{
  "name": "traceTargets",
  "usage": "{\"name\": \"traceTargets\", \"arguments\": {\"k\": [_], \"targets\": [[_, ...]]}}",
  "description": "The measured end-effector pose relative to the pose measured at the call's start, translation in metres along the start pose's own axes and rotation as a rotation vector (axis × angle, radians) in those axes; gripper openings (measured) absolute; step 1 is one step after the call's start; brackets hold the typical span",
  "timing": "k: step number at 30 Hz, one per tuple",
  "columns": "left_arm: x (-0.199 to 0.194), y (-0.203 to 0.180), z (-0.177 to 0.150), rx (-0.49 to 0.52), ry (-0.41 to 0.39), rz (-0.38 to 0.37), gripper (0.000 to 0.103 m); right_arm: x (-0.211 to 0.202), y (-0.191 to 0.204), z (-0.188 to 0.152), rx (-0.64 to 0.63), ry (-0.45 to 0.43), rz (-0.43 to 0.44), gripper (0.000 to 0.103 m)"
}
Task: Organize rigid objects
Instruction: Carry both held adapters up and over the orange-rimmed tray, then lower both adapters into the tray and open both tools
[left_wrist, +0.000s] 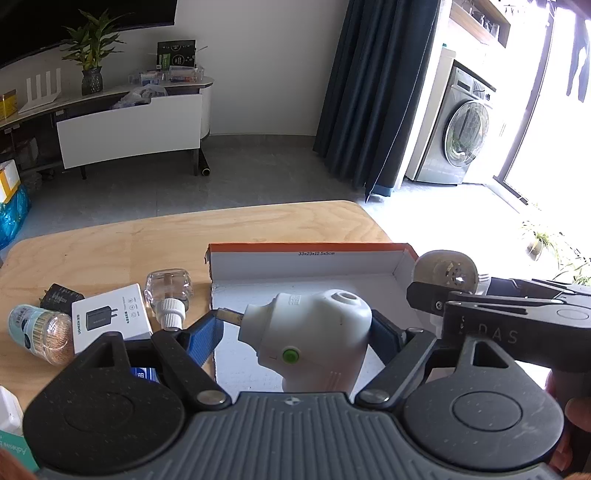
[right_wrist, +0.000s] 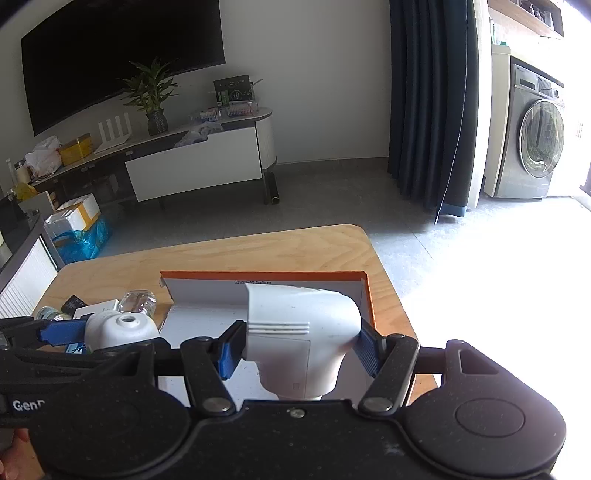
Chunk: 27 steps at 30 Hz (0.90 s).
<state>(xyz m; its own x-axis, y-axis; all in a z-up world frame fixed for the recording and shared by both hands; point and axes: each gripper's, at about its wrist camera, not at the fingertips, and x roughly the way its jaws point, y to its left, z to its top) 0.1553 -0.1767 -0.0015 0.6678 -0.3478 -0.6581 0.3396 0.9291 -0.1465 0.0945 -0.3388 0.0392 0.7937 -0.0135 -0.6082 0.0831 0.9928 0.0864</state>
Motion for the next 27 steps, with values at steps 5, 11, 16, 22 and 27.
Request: {"name": "traceTargets", "arguments": {"k": [5,11,16,22,27], "targets": [[0.008,-0.001,0.003,0.002,0.010,-0.003,0.085,0.010,-0.006,0.005,0.008,0.019,-0.002,0.075],[0.016,-0.001,0.004,0.006,0.026,0.004,0.085,0.029,-0.008,0.014,-0.003,0.053,0.001,0.075],[0.025,-0.004,0.007,0.014,0.038,0.002,0.085,0.042,-0.012,0.021,0.006,0.054,-0.002,0.076],[0.036,-0.007,0.007,0.029,0.053,0.001,0.085,0.030,-0.023,0.027,0.040,-0.003,0.001,0.078],[0.044,-0.014,0.010,0.028,0.062,-0.016,0.085,0.005,-0.037,0.024,0.081,-0.056,0.009,0.079]]}}
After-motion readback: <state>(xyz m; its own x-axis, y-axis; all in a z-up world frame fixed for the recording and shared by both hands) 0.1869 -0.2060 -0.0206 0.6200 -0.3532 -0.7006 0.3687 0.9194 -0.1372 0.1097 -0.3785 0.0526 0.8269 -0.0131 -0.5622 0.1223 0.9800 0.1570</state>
